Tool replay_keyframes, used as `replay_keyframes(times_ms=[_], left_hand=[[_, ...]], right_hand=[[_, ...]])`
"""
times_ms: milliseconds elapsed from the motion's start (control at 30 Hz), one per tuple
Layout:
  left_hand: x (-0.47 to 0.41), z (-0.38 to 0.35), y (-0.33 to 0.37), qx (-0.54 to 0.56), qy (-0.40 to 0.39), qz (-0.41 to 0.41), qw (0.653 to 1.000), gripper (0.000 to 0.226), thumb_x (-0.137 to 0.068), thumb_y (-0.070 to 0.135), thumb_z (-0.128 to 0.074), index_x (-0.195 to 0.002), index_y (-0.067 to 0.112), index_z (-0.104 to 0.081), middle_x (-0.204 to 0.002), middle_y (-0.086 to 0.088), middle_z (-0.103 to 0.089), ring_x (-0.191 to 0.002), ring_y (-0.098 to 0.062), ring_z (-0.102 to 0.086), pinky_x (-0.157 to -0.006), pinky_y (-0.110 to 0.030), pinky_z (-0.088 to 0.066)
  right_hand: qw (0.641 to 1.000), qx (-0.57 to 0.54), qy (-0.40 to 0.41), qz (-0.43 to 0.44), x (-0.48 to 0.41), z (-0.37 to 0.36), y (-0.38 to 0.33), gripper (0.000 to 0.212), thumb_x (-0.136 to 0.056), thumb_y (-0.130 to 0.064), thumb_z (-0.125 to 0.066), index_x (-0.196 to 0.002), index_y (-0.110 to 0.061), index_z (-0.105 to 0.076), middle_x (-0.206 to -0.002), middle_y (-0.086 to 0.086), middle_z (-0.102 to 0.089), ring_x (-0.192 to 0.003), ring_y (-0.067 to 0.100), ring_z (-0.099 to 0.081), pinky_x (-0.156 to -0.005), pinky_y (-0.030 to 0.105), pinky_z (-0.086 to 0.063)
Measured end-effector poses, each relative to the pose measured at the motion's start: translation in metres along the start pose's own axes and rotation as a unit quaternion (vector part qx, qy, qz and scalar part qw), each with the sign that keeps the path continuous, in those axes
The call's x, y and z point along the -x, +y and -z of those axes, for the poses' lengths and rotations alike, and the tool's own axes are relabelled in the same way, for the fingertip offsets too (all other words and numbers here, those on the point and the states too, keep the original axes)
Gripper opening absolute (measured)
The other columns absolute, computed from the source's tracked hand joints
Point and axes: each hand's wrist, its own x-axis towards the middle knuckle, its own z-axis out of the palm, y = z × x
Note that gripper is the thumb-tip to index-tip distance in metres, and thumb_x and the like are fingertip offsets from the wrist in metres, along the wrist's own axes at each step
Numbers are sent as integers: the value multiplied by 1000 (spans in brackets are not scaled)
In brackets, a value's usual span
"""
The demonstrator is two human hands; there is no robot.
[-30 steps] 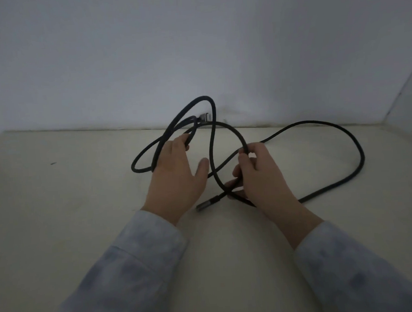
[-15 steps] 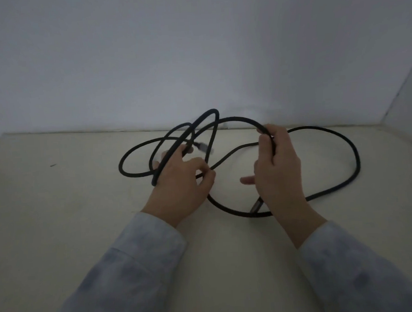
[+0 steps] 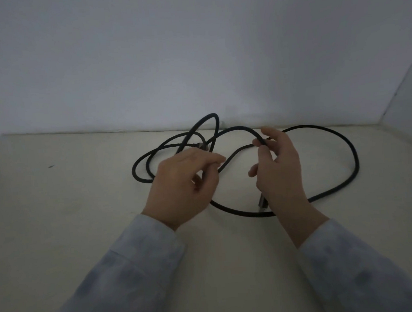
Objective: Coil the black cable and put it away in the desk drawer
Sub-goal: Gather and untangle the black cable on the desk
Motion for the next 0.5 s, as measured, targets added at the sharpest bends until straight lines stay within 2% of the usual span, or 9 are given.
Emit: replay_keyframes(times_ms=[67, 133, 200, 300, 367, 433, 500], left_hand=[[-2, 1, 1, -61, 98, -1, 993, 20, -87, -1, -60, -95, 7, -77, -84, -7, -68, -69, -19, -62, -64, -26, -52], [-4, 4, -4, -108, 158, 68, 979, 26, -87, 5, -60, -109, 10, -73, -100, -10, -61, -89, -25, -61, -81, -36, -52], [-3, 5, -11, -95, 129, 167, 973, 31, -93, 16, -53, -120, 14, -67, -113, -7, -57, -105, -21, -57, -94, -35, -48], [-2, 1, -17, -29, 49, 270, 961, 36, -99, 28, -39, -101, 16, -73, -112, 2, -58, -98, 0, -54, -91, -18, -43], [-1, -1, -16, -11, 1, 242, 970, 38, -100, 26, -37, -89, 18, -72, -102, 5, -63, -92, 4, -56, -84, -11, -42], [1, -6, -13, -5, -36, 186, 982, 37, -100, 24, -37, -85, 17, -70, -92, 2, -67, -88, -4, -60, -81, -21, -47], [1, -11, -8, 24, -54, 158, 986, 36, -100, 24, -37, -88, 15, -69, -93, -2, -67, -90, -11, -61, -82, -23, -47]], right_hand=[[1000, 4, 18, 3, -2, -1, 1, 29, -101, -16, -51, -126, -30, -61, -107, -13, -68, -56, 12, -63, -54, 26, -48], [999, -1, 32, 5, -3, -1, 1, 27, -98, -19, -56, -122, -29, -65, -104, -12, -70, -65, 20, -63, -64, 34, -51], [999, -14, 31, 15, -2, 0, 0, 27, -95, -17, -56, -117, -29, -68, -103, -9, -71, -67, 20, -62, -66, 37, -51], [999, -20, 2, 25, 2, 1, -4, 36, -95, -6, -51, -118, -28, -67, -104, -8, -72, -64, 17, -58, -58, 30, -46], [999, -27, -36, 29, 4, 0, -6, 38, -98, -3, -49, -123, -27, -65, -106, -11, -71, -64, 13, -59, -52, 25, -44], [996, -21, -81, 39, 7, -4, -6, 38, -101, -4, -49, -126, -28, -63, -112, -13, -69, -66, 10, -62, -50, 23, -46], [992, -8, -121, 45, 10, -7, -7, 37, -102, -6, -51, -131, -26, -63, -114, -15, -70, -68, 10, -64, -53, 24, -47]])
